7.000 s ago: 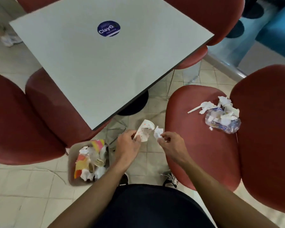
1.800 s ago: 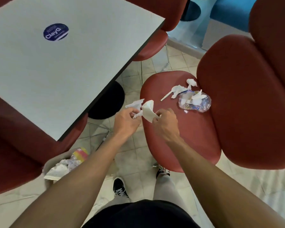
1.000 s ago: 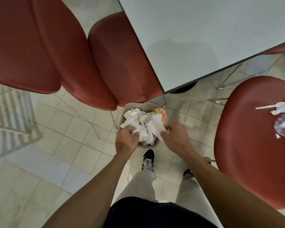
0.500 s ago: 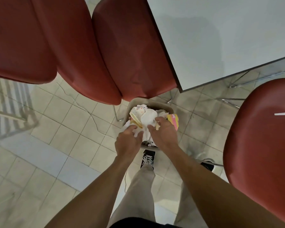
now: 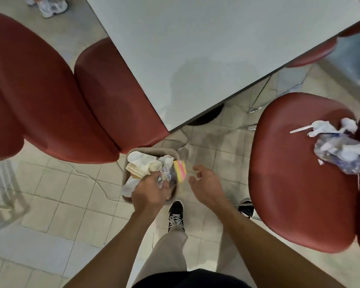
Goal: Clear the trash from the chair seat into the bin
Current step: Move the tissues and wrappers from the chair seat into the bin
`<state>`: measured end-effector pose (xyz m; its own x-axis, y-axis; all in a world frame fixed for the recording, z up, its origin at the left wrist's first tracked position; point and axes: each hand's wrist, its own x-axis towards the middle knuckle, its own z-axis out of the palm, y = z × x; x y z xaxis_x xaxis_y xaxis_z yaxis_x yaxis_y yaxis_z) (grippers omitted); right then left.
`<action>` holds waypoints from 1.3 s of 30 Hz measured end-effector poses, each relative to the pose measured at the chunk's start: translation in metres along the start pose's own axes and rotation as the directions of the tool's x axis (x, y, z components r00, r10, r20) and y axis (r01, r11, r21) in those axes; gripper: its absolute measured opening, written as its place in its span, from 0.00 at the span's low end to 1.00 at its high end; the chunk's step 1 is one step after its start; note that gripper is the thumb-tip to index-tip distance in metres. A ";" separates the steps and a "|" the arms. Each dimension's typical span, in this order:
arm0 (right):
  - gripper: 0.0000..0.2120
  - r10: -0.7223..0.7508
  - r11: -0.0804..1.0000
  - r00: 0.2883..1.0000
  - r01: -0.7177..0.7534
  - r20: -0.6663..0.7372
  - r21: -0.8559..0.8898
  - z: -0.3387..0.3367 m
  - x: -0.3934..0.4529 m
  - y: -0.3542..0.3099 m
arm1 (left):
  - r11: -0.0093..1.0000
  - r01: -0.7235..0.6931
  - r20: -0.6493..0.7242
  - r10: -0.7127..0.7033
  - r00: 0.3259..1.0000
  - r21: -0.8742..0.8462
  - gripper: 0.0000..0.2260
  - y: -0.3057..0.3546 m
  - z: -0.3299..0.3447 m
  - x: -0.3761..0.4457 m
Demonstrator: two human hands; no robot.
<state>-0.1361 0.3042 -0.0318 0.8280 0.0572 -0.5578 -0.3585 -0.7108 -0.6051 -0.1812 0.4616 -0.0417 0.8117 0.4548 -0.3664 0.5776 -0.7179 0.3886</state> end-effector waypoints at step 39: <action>0.32 0.403 0.893 0.802 -0.238 -0.442 0.382 -0.388 0.138 0.400 | 0.681 -0.728 0.516 0.596 0.615 0.080 0.14 0.530 0.332 0.022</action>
<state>0.0025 -0.2444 -0.1305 0.7098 -0.5501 -0.4399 -0.6820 -0.3806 -0.6245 0.1140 -0.0845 -0.1246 0.7992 -0.4202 -0.4297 -0.2039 -0.8621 0.4638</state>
